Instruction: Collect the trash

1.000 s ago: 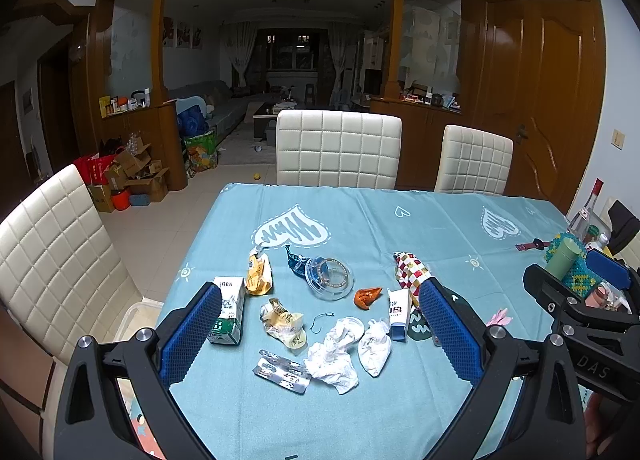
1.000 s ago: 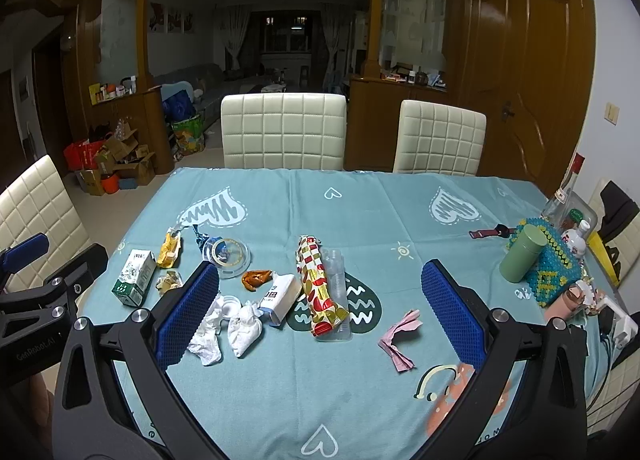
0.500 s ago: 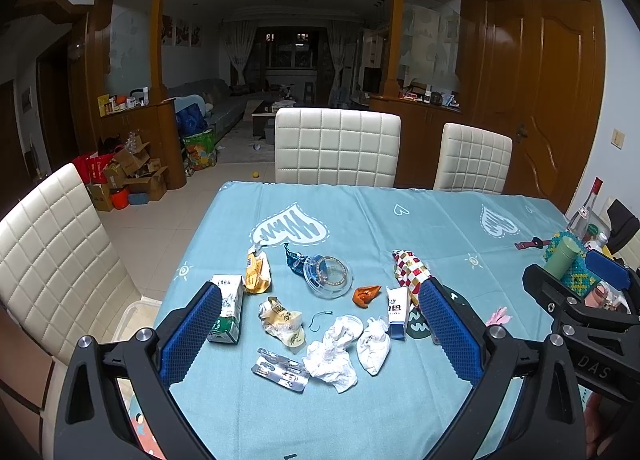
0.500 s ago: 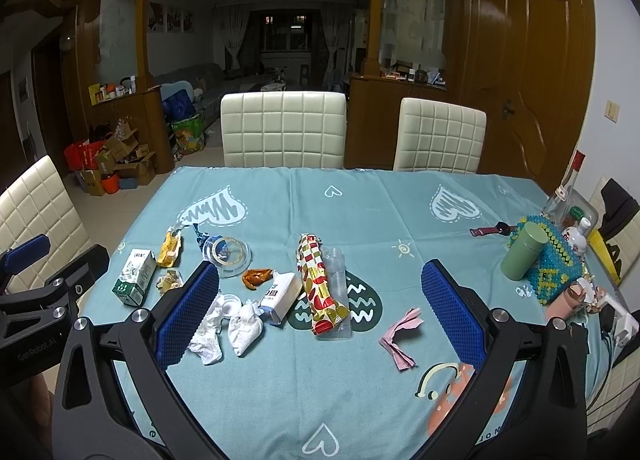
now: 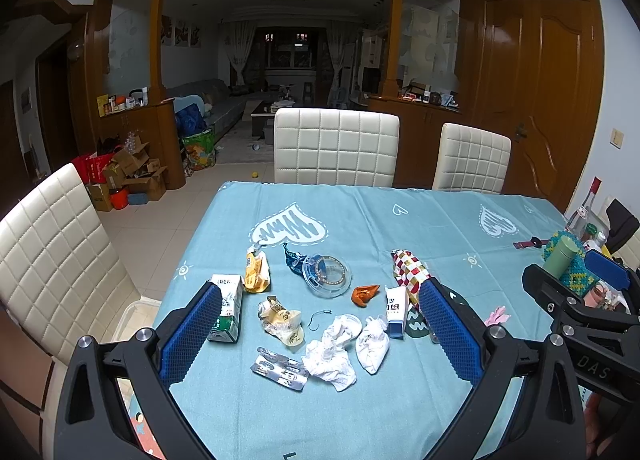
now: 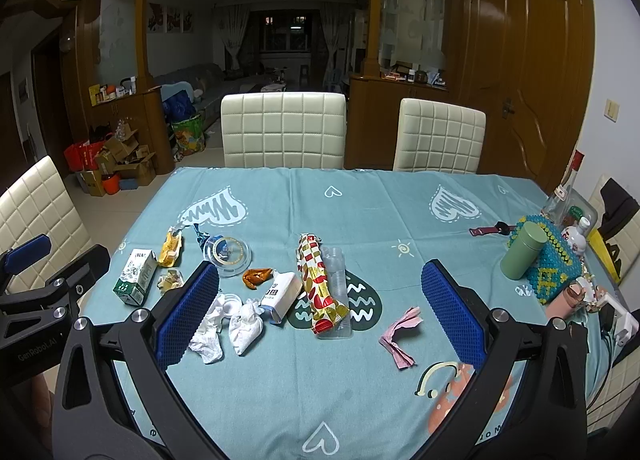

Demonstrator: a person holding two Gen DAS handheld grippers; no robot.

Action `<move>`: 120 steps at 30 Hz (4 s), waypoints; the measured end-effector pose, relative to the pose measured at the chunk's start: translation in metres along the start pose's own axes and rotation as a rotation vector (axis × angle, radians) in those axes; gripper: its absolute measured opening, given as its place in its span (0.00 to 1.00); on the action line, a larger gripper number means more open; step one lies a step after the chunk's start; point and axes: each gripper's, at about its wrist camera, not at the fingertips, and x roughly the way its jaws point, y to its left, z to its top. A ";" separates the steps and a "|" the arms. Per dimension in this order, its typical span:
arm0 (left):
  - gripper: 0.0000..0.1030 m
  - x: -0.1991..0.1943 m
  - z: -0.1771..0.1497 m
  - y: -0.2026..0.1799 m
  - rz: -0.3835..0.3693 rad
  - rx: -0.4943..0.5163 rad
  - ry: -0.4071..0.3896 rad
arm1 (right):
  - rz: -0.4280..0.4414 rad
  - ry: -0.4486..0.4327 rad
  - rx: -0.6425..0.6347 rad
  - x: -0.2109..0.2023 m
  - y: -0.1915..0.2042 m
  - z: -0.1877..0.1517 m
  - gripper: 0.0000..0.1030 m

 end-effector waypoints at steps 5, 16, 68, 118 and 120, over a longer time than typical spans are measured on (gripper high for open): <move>0.94 0.000 -0.001 -0.001 -0.001 0.000 0.001 | 0.001 0.001 0.002 0.001 0.001 -0.002 0.97; 0.94 0.001 -0.003 -0.002 -0.001 0.001 0.006 | 0.004 0.006 0.003 0.002 0.000 -0.003 0.97; 0.30 0.193 -0.099 0.071 0.121 -0.172 0.558 | 0.034 0.383 -0.025 0.202 -0.028 -0.073 0.87; 0.30 0.076 -0.088 0.280 0.372 -0.326 0.368 | 0.684 0.203 -0.609 0.095 0.302 -0.062 0.18; 0.33 0.078 -0.088 0.291 0.389 -0.334 0.367 | 0.703 0.205 -0.621 0.097 0.319 -0.061 0.18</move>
